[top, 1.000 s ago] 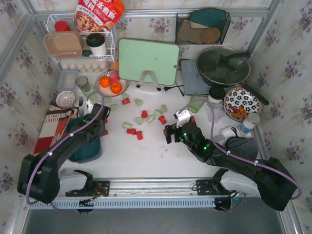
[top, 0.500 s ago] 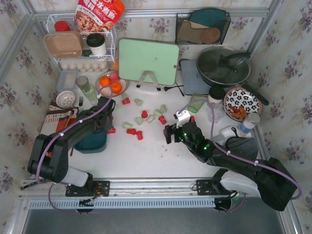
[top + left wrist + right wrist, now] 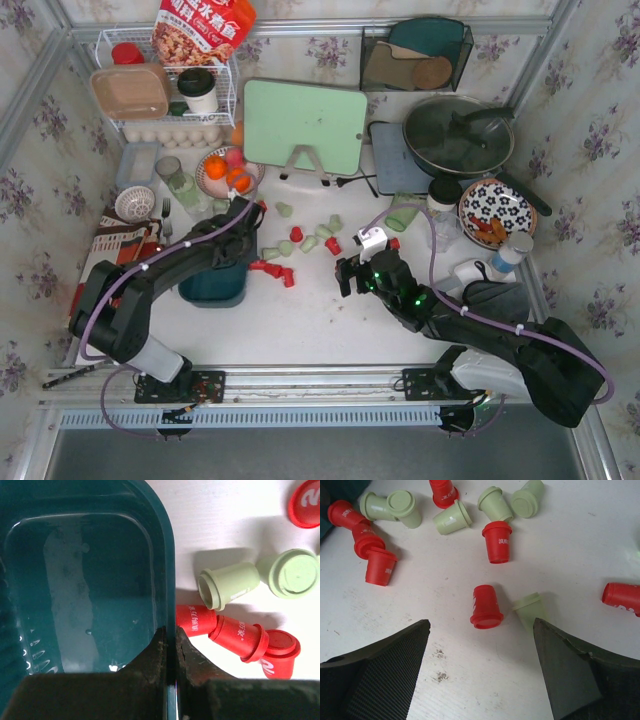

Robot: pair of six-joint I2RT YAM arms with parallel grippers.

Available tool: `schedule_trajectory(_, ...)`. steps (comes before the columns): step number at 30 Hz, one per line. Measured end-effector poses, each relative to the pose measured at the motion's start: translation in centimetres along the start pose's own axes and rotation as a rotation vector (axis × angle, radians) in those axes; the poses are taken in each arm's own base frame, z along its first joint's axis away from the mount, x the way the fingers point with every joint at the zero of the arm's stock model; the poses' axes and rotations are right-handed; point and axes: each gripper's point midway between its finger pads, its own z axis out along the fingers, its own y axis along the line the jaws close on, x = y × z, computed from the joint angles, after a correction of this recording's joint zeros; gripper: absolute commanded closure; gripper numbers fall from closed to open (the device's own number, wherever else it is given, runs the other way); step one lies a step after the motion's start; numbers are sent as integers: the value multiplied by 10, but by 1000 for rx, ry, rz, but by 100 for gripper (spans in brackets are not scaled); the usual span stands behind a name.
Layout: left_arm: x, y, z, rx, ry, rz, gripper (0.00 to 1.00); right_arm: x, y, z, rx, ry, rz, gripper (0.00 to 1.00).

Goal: Mix the coffee capsules in the storage basket

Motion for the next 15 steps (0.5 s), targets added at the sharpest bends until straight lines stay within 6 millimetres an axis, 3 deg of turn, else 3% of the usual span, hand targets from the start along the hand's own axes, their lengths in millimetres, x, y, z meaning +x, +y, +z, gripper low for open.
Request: schedule_trajectory(15,17,1,-26,-62,-11,-144,100,6,1,2,0,18,-7,7)
